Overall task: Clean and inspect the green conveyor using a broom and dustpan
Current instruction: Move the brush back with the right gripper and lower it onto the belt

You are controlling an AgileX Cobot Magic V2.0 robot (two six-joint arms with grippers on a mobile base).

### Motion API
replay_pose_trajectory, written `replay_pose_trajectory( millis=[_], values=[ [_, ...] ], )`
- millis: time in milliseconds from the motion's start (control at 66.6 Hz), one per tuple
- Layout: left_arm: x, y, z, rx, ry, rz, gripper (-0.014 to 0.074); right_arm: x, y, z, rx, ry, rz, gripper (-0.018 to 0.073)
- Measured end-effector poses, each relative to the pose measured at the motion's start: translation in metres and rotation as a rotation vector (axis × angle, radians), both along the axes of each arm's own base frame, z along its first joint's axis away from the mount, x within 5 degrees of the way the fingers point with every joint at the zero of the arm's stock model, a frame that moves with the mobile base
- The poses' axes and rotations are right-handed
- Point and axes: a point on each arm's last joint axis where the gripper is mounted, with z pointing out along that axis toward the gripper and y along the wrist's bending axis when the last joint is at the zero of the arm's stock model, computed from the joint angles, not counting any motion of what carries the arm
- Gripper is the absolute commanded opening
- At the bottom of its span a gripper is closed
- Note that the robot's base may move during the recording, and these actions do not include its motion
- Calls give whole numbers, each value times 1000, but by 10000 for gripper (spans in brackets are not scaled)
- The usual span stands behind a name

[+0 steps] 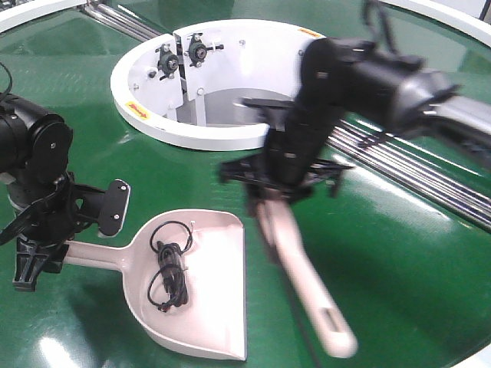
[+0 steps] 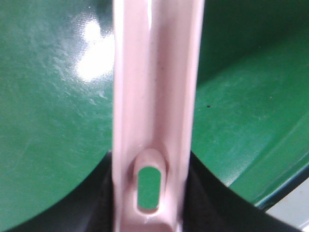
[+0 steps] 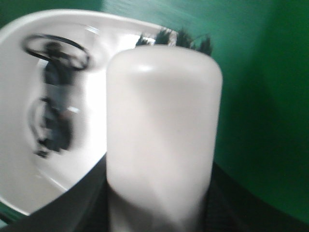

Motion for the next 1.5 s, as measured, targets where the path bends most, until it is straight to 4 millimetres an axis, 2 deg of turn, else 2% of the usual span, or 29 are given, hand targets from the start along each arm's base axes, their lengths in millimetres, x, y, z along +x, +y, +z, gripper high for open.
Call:
replay_pose_trajectory(
  millis=[165, 300, 435, 631, 961, 1381, 1501],
  values=[
    [0, 0, 0, 0, 0, 0, -23, -5, -48, -4, -78, 13, -55, -3],
    [0, 0, 0, 0, 0, 0, -23, -6, -74, -13, -117, 41, -103, -3],
    [0, 0, 0, 0, 0, 0, -23, -5, -92, -25, -149, 71, -107, -3],
    [0, 0, 0, 0, 0, 0, -23, 2, -101, -41, -169, 94, -43, -3],
    [0, 0, 0, 0, 0, 0, -23, 16, -97, -72, -163, 111, -40, -3],
    [0, 0, 0, 0, 0, 0, -23, 28, -94, -100, -167, 108, -44, -3],
    [0, 0, 0, 0, 0, 0, -23, 29, -93, -102, -161, 116, -46, -3]
  ],
)
